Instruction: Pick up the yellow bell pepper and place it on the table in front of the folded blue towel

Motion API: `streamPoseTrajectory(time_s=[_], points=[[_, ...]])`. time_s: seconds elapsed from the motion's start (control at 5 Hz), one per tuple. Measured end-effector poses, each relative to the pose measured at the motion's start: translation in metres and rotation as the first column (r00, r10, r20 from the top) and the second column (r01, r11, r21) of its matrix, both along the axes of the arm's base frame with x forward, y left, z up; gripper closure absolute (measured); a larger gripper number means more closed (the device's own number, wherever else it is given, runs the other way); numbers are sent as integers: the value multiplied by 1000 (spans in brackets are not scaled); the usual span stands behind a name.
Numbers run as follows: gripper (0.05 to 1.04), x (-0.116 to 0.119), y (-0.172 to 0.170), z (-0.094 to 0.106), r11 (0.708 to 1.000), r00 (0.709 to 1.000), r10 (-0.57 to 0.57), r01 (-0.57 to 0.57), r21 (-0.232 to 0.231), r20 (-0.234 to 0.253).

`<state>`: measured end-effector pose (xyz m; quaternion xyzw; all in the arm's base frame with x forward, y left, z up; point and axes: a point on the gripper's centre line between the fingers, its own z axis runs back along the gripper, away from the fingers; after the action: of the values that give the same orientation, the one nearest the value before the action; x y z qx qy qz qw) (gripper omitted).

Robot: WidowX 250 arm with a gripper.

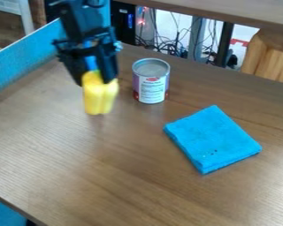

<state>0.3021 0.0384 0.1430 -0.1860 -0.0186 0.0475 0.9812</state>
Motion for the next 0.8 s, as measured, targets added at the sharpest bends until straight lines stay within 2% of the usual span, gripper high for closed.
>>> streamPoseTrajectory(time_s=[0.2, 0.4, 0.6, 0.8], points=[[273, 6, -25, 4, 999, 1000, -25, 25, -37, 5], [273, 25, -53, 5, 996, 998, -58, 58, -73, 5], [273, 30, -80, 3, 991, 995, -98, 97, -96, -15], [273, 26, -113, 2, 981, 987, -162, 160, -106, -14]])
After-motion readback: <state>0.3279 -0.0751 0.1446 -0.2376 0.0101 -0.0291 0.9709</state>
